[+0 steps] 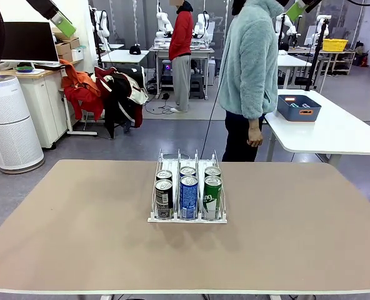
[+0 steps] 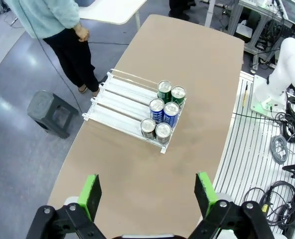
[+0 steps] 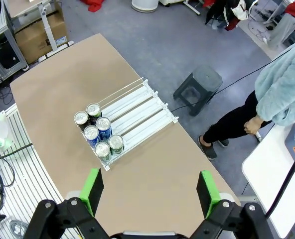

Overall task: Fill the beverage cans into the dispenser.
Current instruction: Pick up the Ionic drink handed by the human.

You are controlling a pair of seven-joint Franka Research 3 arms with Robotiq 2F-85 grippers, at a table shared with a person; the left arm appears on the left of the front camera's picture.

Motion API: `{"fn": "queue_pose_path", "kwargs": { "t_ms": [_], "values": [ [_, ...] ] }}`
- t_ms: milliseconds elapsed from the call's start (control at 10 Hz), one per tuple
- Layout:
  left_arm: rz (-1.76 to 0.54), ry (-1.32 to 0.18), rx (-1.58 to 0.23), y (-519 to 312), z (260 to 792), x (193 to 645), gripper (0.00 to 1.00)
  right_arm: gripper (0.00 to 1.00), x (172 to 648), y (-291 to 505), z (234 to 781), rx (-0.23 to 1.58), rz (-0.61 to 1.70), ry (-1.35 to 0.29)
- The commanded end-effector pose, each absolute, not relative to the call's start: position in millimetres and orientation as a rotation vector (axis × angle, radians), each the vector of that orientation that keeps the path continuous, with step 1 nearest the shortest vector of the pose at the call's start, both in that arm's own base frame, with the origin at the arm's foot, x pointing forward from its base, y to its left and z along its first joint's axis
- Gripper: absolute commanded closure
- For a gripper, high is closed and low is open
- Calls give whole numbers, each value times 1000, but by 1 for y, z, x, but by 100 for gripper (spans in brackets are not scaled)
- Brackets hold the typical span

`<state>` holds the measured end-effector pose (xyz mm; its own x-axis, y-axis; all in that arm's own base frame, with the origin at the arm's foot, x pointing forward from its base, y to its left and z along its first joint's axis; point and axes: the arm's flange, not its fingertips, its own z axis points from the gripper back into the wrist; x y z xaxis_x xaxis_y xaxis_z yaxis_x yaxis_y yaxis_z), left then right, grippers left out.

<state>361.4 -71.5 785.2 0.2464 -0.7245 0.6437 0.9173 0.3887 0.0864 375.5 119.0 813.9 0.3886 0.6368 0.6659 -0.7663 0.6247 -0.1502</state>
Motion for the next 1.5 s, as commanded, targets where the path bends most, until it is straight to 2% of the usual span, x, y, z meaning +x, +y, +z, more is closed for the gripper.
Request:
{"fn": "queue_pose_path", "kwargs": {
  "t_ms": [0, 1400],
  "values": [
    [-1138, -664, -321, -72, 783, 365, 0, 0, 375, 119, 813, 190, 905, -751],
    [-1138, -664, -321, -72, 783, 365, 0, 0, 375, 119, 813, 190, 905, -751]
  ]
}}
